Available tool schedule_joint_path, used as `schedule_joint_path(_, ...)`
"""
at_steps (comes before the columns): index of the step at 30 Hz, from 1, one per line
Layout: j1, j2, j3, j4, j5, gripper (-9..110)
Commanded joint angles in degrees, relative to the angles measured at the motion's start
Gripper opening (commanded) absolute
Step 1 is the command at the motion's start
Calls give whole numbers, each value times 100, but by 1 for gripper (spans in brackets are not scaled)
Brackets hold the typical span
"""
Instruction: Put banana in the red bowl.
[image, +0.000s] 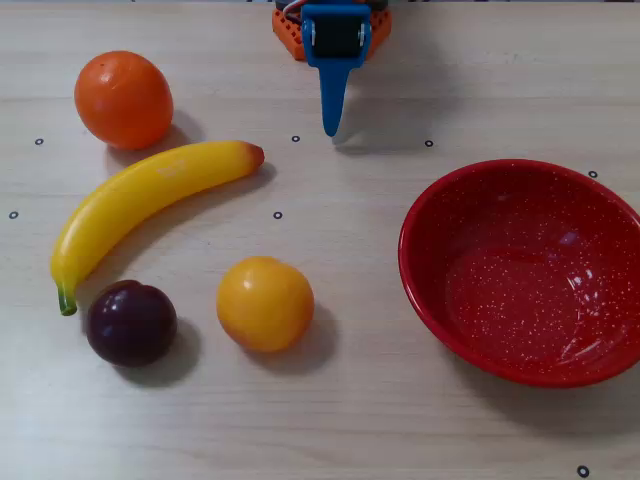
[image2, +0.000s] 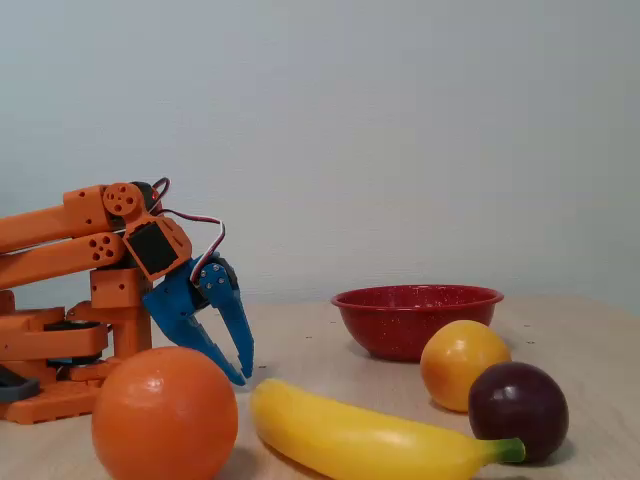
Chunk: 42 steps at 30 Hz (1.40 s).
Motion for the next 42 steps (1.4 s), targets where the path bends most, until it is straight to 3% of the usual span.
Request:
schedule_joint_path(1,9,114,88,53,70,0)
schedule_joint_path(42,0,114,88,53,-18,0)
